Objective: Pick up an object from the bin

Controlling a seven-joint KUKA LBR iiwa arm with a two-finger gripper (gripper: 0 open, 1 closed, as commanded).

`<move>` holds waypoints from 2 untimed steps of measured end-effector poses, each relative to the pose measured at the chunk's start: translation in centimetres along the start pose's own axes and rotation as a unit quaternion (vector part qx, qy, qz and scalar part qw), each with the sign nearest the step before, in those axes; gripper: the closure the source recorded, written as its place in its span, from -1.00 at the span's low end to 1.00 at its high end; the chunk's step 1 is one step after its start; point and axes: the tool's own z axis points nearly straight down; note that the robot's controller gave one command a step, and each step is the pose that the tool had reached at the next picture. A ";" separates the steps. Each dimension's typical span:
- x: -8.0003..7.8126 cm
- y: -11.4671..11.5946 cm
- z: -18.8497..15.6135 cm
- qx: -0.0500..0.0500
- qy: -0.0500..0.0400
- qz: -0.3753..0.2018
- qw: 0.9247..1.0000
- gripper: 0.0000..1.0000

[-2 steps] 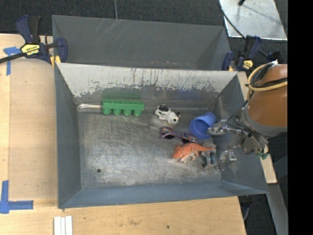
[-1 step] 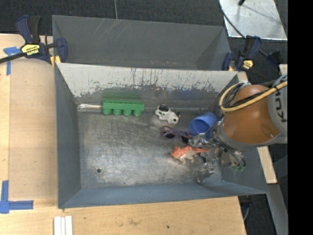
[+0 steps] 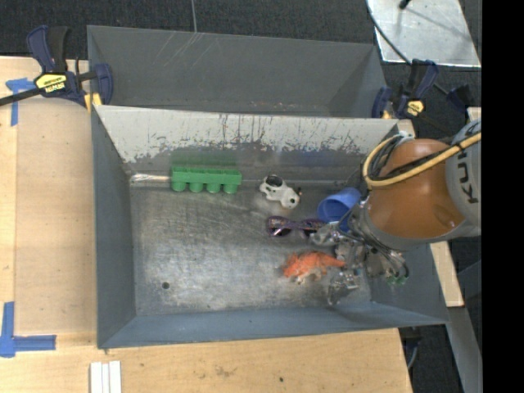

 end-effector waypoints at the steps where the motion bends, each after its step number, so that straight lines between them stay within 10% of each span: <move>1: -1.3 0.7 -1.3 0.000 -0.001 -0.123 0.992 -1.00; 2: -1.8 2.0 1.6 -0.001 -0.001 -0.138 0.990 -1.00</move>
Offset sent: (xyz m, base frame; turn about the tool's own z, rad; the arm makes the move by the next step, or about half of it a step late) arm 0.0159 0.0231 -0.0187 -0.2756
